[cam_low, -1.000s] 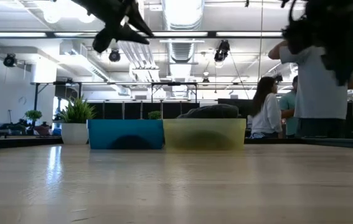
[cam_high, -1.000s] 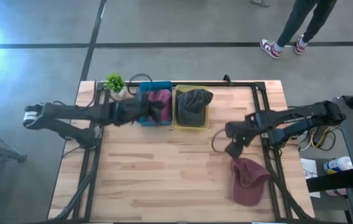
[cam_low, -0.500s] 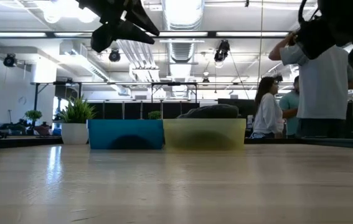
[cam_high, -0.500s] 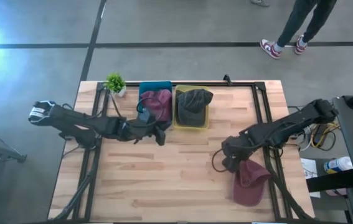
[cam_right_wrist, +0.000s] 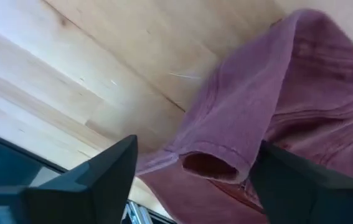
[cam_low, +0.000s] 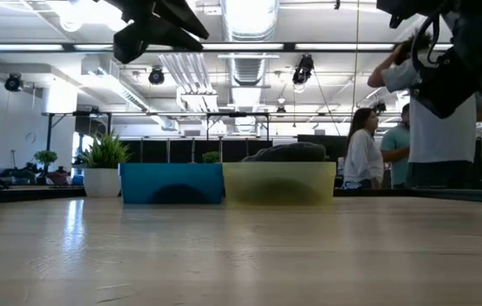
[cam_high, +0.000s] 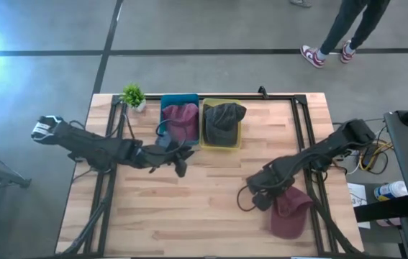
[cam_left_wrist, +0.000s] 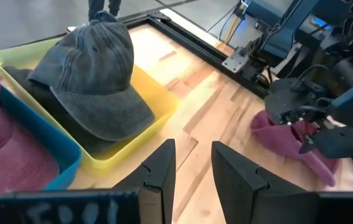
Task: Pick & Place hat
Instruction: Put the red cap into the blue bin
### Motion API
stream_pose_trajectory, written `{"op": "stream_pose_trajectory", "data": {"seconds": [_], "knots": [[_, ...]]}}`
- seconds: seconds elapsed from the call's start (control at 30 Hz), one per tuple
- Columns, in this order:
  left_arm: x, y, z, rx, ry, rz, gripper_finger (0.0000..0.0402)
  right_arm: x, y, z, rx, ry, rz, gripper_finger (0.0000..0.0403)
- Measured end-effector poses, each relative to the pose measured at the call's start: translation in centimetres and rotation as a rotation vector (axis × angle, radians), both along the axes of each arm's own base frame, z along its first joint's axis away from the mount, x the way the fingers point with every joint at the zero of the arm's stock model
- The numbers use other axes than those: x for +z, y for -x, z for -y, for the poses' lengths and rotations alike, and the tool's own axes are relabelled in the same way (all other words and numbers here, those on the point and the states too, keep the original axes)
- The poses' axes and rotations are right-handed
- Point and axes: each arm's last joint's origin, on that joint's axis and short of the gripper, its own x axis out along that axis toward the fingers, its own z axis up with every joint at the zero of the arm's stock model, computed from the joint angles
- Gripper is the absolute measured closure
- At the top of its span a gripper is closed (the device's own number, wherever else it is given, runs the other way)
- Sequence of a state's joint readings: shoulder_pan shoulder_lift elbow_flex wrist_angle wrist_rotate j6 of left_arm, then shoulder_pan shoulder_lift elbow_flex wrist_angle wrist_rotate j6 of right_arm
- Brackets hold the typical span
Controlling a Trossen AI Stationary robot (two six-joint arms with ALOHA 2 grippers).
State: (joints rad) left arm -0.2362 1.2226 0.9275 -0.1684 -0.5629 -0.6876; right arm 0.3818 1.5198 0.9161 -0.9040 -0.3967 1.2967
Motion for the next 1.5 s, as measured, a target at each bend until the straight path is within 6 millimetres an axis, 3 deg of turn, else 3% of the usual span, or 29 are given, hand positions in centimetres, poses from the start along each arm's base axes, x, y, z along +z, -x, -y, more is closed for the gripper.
{"op": "stream_pose_trajectory", "data": {"seconds": [0.5,0.6,0.7,0.87,1.0,1.2,1.5], "knots": [[2.3,3.5,0.0,0.023,-0.035,0.028,0.0305,-1.5,0.0,-1.6,0.041,-0.098,-0.124,0.0327],[2.5,4.2,-0.1,0.037,-0.043,0.025,0.0305,-0.3,-0.5,-1.9,0.056,-0.108,-0.064,0.0375],[2.9,4.7,0.0,0.058,-0.047,0.046,0.0305,1.9,-1.3,-2.1,0.079,-0.089,0.077,0.0381],[3.8,6.0,0.4,0.102,-0.067,0.096,0.0305,6.8,-3.6,-1.2,0.07,-0.095,0.527,0.0385],[4.5,7.0,0.7,0.144,-0.061,0.148,0.0305,10.3,-5.4,1.8,-0.045,-0.044,0.941,0.0385],[5.2,8.4,1.4,0.19,-0.049,0.213,0.0305,12.1,-8.1,8.8,-0.172,0.06,1.341,0.0386],[5.5,9.3,2.2,0.232,-0.041,0.26,0.0305,10.1,-15.0,18.8,-0.114,0.045,1.651,0.0386]]}}
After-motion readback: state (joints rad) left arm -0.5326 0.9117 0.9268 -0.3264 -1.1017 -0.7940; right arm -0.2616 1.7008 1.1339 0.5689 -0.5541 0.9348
